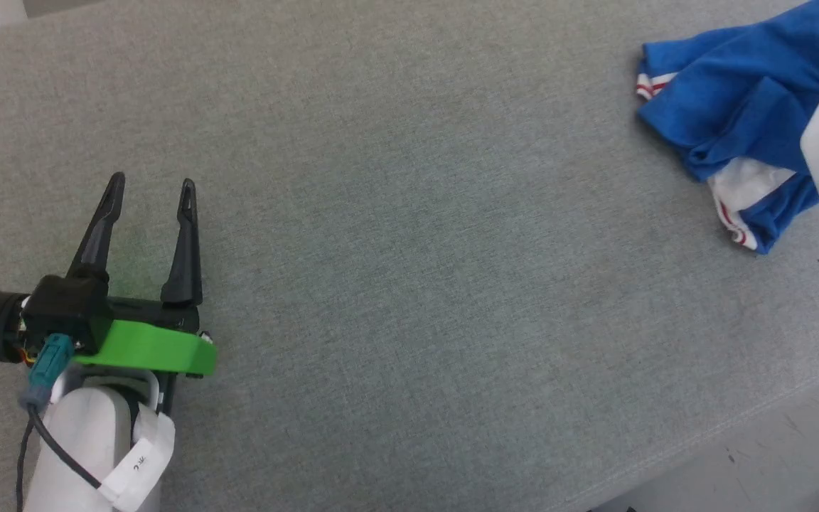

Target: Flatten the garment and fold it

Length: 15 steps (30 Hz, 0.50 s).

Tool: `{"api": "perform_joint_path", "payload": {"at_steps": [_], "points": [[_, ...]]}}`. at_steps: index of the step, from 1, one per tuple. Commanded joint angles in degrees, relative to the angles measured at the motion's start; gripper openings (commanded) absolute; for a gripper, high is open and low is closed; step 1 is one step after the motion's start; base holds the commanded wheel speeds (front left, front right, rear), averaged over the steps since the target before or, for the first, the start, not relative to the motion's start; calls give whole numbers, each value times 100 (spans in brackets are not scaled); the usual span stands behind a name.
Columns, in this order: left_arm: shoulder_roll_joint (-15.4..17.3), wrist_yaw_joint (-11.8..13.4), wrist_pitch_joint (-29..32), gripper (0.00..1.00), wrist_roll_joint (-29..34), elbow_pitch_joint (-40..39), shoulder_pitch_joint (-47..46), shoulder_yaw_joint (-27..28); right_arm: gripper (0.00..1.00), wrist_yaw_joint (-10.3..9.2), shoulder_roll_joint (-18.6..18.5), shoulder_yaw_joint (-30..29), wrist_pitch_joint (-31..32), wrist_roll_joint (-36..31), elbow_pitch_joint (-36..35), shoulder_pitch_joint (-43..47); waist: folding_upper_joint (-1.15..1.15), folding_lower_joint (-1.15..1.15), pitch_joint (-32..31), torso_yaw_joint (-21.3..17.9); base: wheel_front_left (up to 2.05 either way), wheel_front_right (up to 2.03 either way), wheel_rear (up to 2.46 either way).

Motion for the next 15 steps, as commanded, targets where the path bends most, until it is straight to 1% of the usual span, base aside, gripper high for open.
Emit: {"api": "perform_joint_path", "payload": {"at_steps": [1,4,7,8,12,15], "points": [[49,-15,7,100,8,-23,-116,-7,0,-11,76,-147,-57,-136,-6,-52,36,-1,48,76,0,0,0],[28,6,-17,100,-17,12,-116,-29,0,-11,195,-495,-202,-350,0,23,36,-1,-22,198,0,0,0],[-21,31,-65,100,-51,92,-82,-50,96,-11,262,-755,-422,-463,29,121,36,-1,-172,332,0,0,0],[-52,40,-89,100,-69,138,-63,-62,100,-11,276,-892,-494,-465,51,161,36,-1,-261,397,0,0,0],[-184,76,-175,100,-153,323,35,-82,100,-11,199,-1202,-756,-455,163,334,36,-1,-624,638,0,0,0],[-283,94,-222,100,-214,480,155,-87,100,-11,148,-1404,-991,-291,242,459,36,-1,-931,803,0,0,0]]}}
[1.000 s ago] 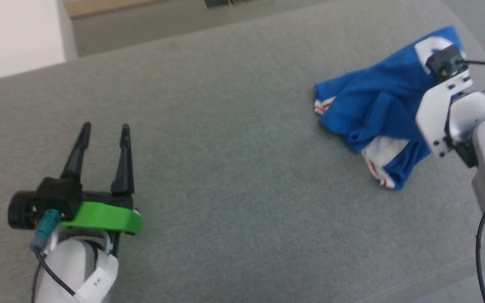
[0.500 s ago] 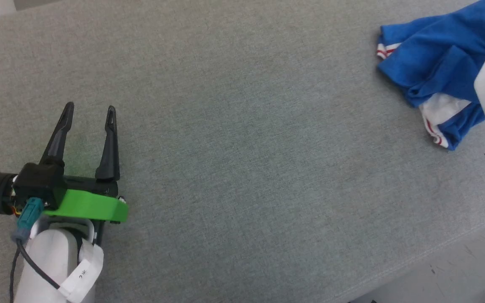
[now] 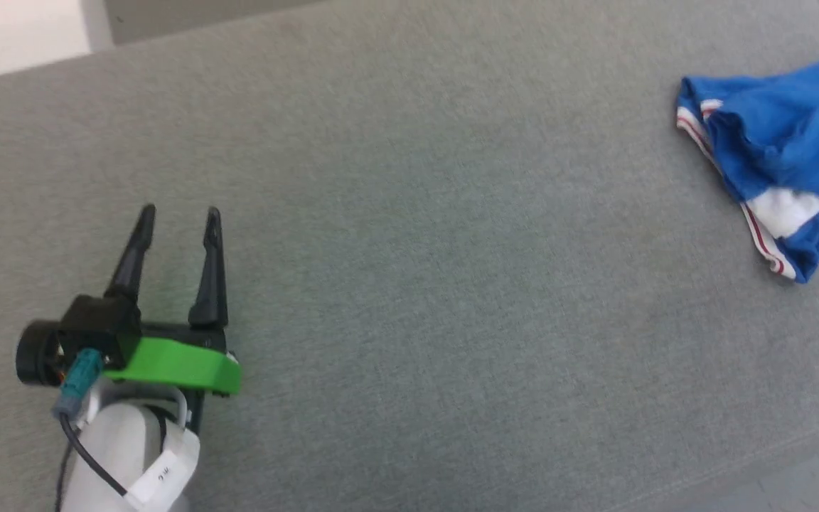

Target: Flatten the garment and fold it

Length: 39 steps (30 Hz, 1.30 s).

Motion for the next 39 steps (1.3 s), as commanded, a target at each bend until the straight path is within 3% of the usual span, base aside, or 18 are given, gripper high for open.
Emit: {"api": "perform_joint_path", "payload": {"at_steps": [1,11,24,31,39], "points": [[-48,34,-38,100,-88,64,121,7,100,-11,-2,-46,-130,100,21,128,36,0,-526,375,0,0,0],[-340,61,-69,100,-284,430,616,29,100,-11,396,-16,-1104,1291,-323,984,36,0,-1463,866,0,0,0],[-539,51,-70,100,-424,672,923,-74,100,-11,783,951,-2284,3192,-2598,3162,36,0,-2055,1566,0,0,0],[-559,3,-71,100,-466,768,1021,-197,100,-11,1056,1136,-2576,3206,-3363,4064,36,0,-2146,1810,0,0,0],[-567,-28,-71,100,-470,783,996,-293,100,-11,1246,1298,-2692,3159,-3431,4539,36,0,-2096,1959,0,0,0]]}}
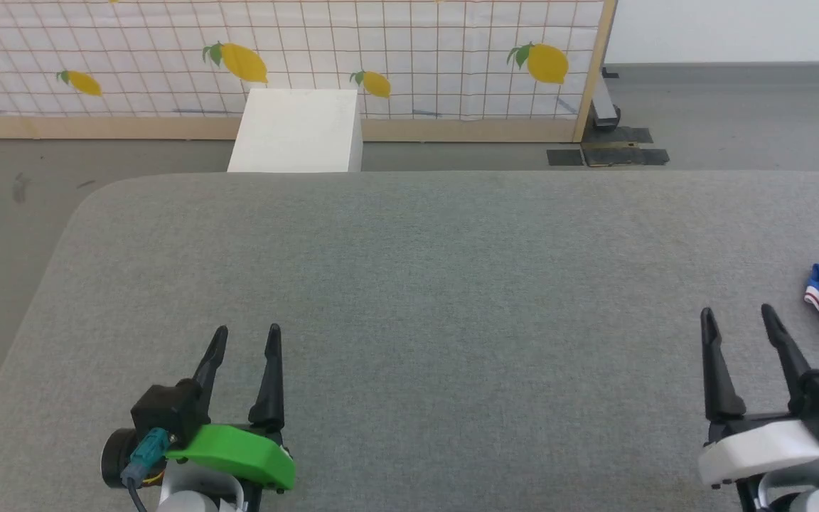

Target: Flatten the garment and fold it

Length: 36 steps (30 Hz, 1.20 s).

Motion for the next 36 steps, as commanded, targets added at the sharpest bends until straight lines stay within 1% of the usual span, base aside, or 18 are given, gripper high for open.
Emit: {"api": "perform_joint_path", "payload": {"at_steps": [1,9,23,24,36], "points": [[-26,-24,-20,100,-15,0,34,-18,100,-10,46,44,-59,-41,-2,105,36,0,19,31,0,0,0],[-28,-24,-20,100,-87,-1,33,-90,100,-10,159,154,-42,-126,-130,243,36,0,56,30,0,0,0],[-29,11,-20,100,-223,17,67,-127,100,-10,185,130,-34,-28,-150,291,36,0,50,-5,0,0,0],[-8,0,1,0,-158,9,1,-126,0,0,165,132,-29,-52,-120,192,0,0,50,-6,0,0,0],[-7,1,11,0,-152,7,-3,-131,0,0,163,138,-21,-52,-112,192,0,0,51,-10,0,0,0]]}}
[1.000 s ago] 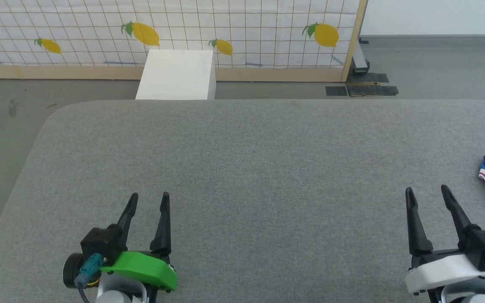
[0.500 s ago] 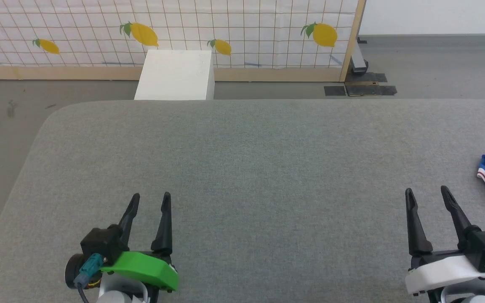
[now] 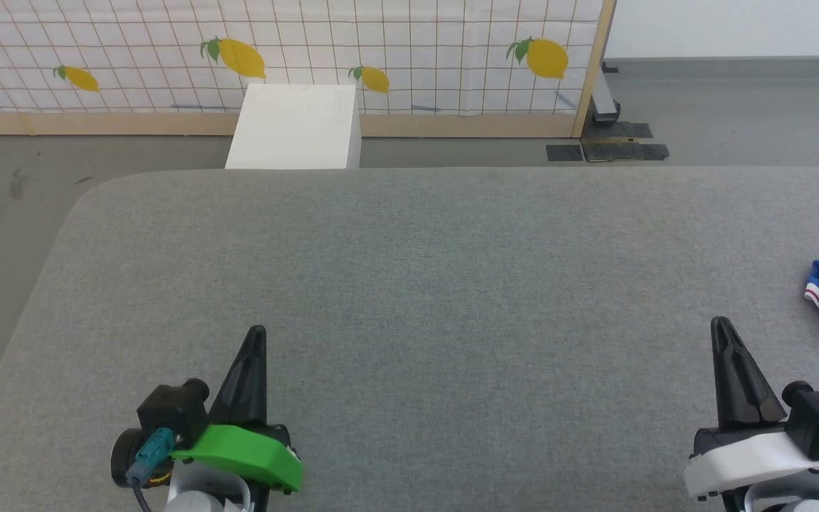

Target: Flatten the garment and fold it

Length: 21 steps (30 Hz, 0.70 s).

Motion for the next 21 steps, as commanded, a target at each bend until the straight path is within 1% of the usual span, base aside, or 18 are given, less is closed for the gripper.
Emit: {"api": "perform_joint_path", "payload": {"at_steps": [1,21], "points": [[0,1,3,0,3,-4,1,0,0,0,0,-2,3,0,-1,-1,0,0,0,0,0,0,0],[-3,97,219,0,204,-168,43,58,0,-1,3,92,192,-30,-46,-41,5,0,0,-13,0,0,0]]}}
